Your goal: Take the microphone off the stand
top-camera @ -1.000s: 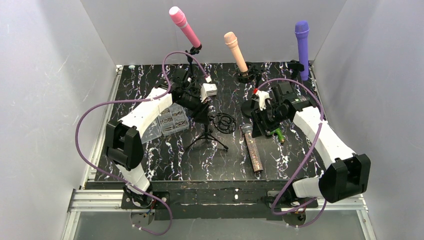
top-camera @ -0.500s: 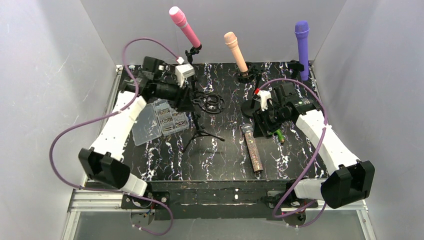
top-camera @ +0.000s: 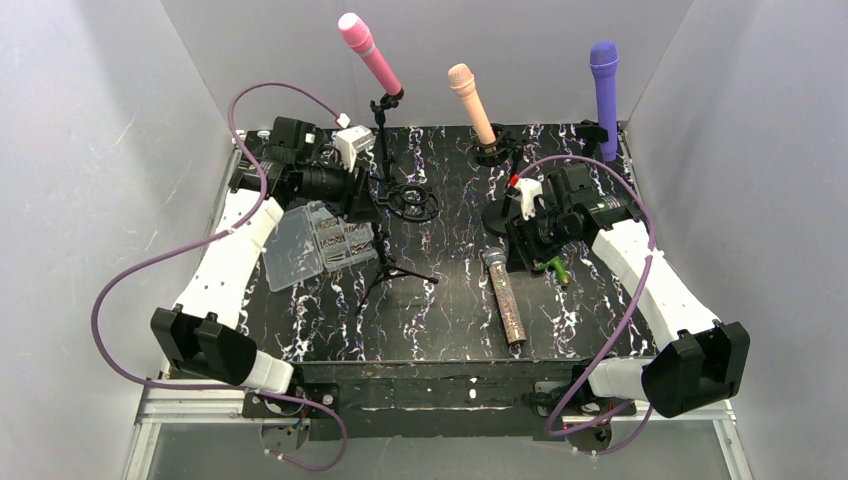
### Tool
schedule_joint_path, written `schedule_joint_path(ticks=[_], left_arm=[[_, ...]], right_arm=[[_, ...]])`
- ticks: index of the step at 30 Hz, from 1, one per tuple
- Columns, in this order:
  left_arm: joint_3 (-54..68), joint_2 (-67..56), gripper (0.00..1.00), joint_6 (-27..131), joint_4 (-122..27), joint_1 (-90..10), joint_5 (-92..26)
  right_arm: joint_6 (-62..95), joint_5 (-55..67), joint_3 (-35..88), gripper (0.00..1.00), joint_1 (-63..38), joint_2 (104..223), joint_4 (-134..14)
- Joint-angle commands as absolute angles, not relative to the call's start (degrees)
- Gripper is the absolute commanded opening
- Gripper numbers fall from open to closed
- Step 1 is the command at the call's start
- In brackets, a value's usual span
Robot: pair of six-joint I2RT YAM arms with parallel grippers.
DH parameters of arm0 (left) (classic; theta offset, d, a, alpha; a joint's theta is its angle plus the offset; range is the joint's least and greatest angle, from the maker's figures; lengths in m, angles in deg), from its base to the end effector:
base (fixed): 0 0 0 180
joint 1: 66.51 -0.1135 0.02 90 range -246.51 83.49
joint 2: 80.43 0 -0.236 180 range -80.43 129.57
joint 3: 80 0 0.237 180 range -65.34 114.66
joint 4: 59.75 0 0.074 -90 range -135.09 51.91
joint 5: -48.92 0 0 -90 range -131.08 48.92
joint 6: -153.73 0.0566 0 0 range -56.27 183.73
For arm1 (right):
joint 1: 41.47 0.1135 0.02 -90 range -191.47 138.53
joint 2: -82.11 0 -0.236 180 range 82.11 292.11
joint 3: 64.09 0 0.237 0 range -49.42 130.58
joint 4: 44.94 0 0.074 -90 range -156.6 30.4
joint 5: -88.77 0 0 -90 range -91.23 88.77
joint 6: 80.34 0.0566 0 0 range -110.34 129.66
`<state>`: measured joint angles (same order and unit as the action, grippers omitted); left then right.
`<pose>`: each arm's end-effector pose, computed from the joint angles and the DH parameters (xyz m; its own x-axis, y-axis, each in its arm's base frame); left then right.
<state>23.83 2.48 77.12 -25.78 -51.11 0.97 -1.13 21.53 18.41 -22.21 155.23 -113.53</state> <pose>0.3035 -0.1229 0.4061 -0.0204 0.1840 -0.9827 0.8542 0.5140 0.0785 0.2287 0.1031 0.2696 -0.7047 -0.4291 -0.5651 -0.6343 0.7379 0.2306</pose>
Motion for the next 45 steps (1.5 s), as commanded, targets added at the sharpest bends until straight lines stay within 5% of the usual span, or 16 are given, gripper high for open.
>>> schedule_joint_path(ticks=[1,21,34,45], left_arm=[[29.58,0.34,0.0,70.53,-23.49,-53.23,7.7],[39.35,2.84,0.0,65.25,-32.98,-79.03,-8.76],[56.78,25.51,0.0,64.2,-46.36,-80.38,-26.03],[62.18,38.56,0.0,55.71,-59.22,-79.79,-27.27]], right_arm=[[-1.68,21.97,18.88,0.6,-21.96,154.08,-111.93],[-2.59,22.99,18.99,0.6,-21.96,155.04,-110.63],[-2.13,24.78,18.99,0.6,-22.05,157.56,-109.57],[-2.06,25.02,17.48,0.6,-22.14,158.55,-109.19]])
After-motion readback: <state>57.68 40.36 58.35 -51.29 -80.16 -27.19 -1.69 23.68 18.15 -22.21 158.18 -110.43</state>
